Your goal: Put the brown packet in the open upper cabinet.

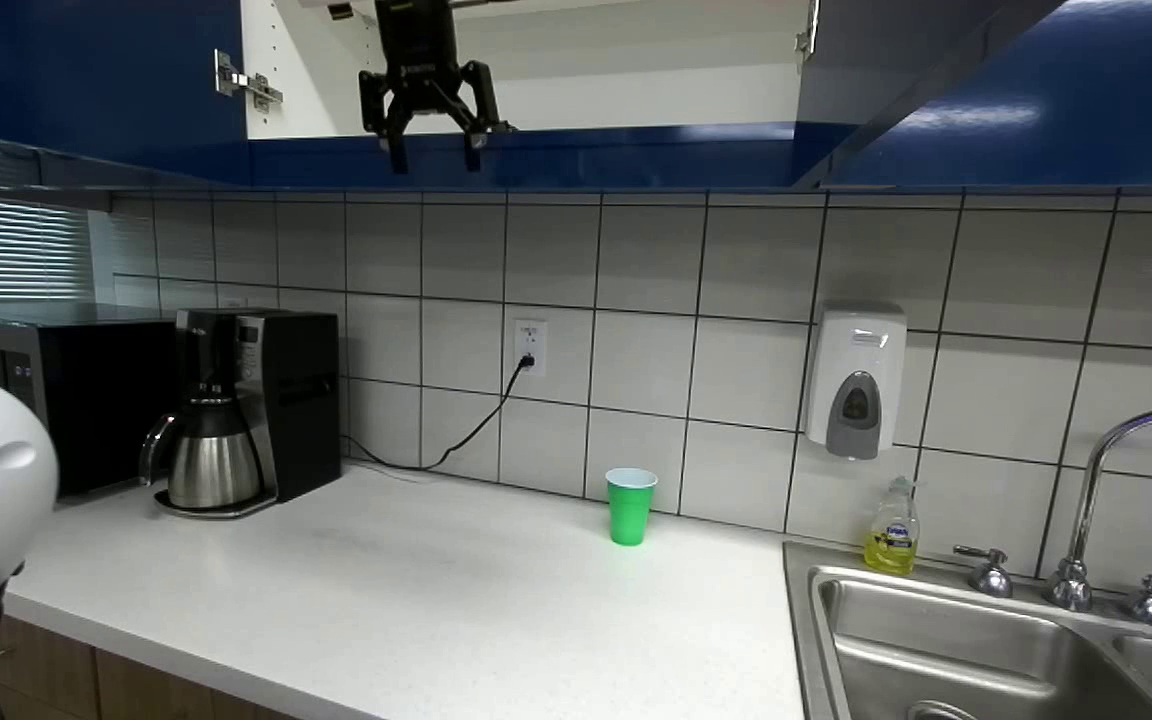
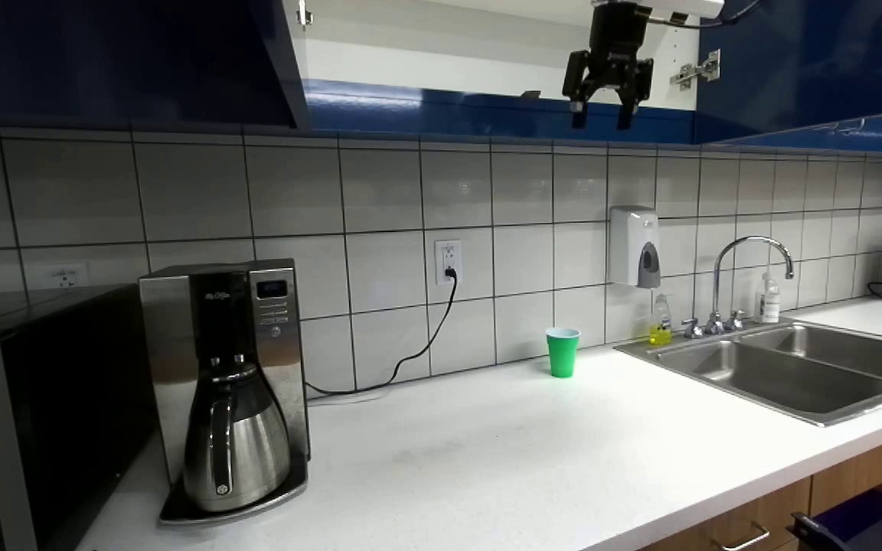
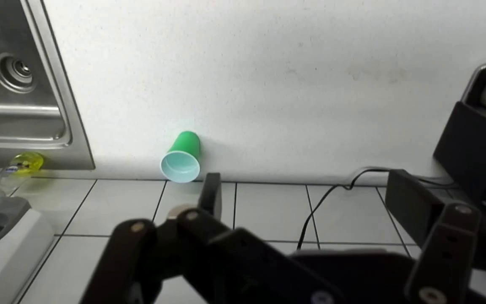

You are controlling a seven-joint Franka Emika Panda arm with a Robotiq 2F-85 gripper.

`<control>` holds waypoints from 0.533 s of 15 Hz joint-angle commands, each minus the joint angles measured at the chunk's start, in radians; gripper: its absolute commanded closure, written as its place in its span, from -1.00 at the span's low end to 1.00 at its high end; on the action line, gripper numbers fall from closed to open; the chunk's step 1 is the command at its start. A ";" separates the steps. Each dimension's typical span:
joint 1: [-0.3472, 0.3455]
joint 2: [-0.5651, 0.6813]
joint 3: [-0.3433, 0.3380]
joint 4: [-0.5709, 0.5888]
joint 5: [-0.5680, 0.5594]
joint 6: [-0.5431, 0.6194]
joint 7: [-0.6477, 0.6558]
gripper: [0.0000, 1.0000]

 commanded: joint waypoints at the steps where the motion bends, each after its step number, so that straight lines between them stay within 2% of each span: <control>1: 0.004 -0.094 -0.004 -0.199 -0.001 0.070 -0.046 -1.00; 8: 0.016 -0.144 0.006 -0.452 -0.012 0.163 -0.069 -1.00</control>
